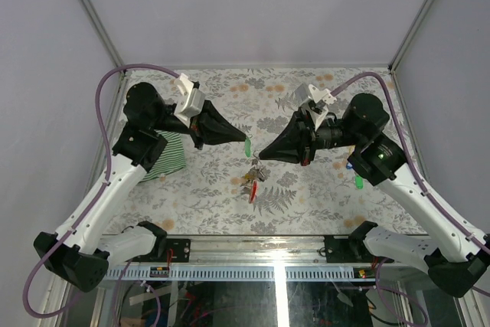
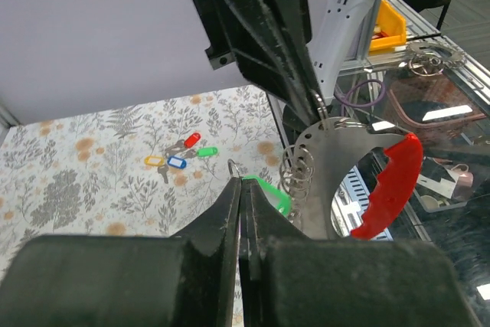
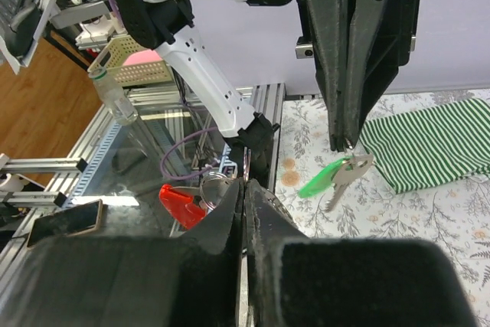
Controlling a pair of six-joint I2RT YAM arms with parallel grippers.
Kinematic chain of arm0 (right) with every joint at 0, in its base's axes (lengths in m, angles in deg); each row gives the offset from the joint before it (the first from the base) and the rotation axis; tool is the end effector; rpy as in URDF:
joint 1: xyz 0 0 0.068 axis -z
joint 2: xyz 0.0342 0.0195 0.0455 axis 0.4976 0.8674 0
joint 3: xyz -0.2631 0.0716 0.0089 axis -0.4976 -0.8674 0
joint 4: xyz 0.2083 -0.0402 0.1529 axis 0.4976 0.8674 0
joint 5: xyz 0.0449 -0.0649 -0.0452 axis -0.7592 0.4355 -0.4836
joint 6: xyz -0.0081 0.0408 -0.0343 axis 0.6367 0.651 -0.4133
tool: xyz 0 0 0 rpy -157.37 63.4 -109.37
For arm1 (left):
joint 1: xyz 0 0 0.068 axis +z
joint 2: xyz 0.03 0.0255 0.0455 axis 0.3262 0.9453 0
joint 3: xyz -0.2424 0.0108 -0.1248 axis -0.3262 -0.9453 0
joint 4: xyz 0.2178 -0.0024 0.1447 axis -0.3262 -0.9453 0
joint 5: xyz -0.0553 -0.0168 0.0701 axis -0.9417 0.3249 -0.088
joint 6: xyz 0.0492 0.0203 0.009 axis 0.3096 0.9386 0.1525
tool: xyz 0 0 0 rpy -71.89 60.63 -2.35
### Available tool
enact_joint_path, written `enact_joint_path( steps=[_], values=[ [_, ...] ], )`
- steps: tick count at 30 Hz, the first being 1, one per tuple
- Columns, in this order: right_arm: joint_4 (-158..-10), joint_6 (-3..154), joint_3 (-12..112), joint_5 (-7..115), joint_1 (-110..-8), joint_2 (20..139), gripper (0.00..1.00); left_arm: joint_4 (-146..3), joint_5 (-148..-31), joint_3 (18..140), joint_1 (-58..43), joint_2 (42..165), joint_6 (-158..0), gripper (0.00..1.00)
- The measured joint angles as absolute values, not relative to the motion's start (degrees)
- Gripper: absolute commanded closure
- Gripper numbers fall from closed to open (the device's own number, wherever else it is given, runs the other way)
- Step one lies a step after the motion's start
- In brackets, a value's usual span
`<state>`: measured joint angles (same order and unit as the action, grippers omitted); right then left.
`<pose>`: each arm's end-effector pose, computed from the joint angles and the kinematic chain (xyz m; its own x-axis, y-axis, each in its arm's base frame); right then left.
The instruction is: Put the keys on the keyring
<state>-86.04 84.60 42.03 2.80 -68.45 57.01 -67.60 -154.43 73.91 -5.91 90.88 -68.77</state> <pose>0.1436 0.1536 0.4515 -0.1363 0.0702 -0.9882 -0.9809 -0.1494 0.1247 0.1865 -0.1245 0.4414 0.1341 -0.0723 -0.9883 0.9800 -0.1380 0.1431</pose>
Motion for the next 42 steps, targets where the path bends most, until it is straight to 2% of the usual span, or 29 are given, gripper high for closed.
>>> enact_joint_path(
  steps=[14, 42],
  values=[
    [-90.2, 91.3, 42.0, 2.2, -68.5, 59.4, 1.0, -57.6, -158.6, 73.9, -6.1, 90.9, -76.9, 1.0],
    [-91.0, 94.0, 42.2, 2.2, -68.5, 61.2, 1.0, -57.9, -162.3, 76.6, -8.8, 92.0, -77.6, 1.0]
  ],
)
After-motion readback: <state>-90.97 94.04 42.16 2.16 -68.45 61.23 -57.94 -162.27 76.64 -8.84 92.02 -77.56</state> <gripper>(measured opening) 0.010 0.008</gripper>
